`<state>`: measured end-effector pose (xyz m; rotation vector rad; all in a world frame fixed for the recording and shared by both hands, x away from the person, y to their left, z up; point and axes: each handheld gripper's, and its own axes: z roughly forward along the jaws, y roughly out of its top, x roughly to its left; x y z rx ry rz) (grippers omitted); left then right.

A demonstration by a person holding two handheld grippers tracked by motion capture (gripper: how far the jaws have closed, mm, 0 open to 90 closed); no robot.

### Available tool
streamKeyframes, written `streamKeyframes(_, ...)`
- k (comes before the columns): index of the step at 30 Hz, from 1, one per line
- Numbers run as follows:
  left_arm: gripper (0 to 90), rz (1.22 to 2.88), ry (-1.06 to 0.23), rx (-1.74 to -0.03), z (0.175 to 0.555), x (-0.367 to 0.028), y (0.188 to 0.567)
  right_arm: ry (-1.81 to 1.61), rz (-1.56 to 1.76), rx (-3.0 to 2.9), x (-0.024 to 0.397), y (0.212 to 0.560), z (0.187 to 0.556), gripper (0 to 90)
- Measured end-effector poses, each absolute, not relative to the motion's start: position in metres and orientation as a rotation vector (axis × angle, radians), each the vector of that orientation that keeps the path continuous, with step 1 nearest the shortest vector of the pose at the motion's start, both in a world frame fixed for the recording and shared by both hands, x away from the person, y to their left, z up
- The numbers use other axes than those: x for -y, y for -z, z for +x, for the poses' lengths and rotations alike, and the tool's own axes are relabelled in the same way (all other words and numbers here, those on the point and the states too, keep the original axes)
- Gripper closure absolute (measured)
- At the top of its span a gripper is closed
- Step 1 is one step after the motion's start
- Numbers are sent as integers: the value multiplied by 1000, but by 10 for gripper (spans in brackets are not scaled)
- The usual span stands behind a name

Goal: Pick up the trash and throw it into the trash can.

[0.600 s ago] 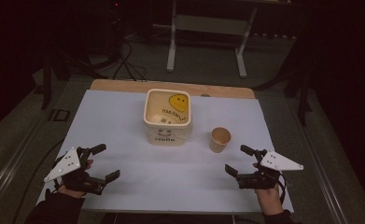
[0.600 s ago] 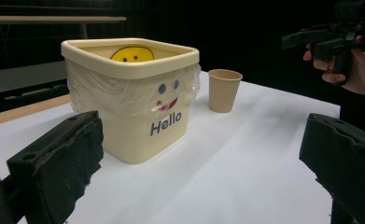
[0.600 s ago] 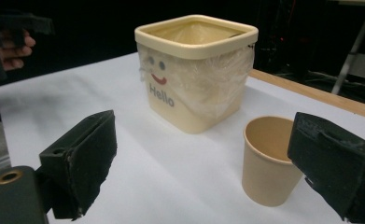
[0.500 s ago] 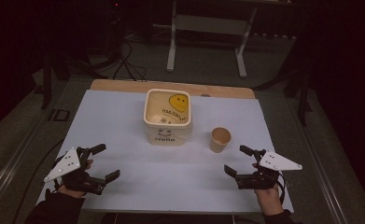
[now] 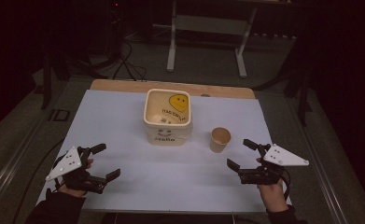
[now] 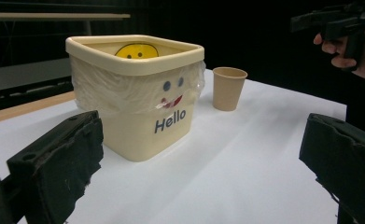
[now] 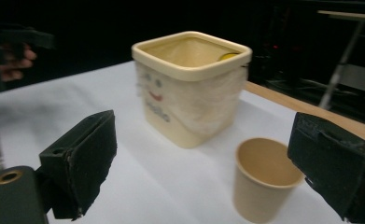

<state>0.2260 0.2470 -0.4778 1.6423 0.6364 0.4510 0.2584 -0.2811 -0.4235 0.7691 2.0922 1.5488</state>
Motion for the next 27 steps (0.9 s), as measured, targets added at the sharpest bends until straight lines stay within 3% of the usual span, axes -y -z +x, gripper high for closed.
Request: streamKeyframes(27, 5, 1652, -447, -636, 227, -246, 478, -1314, 721, -2382, 297, 389, 287, 82)
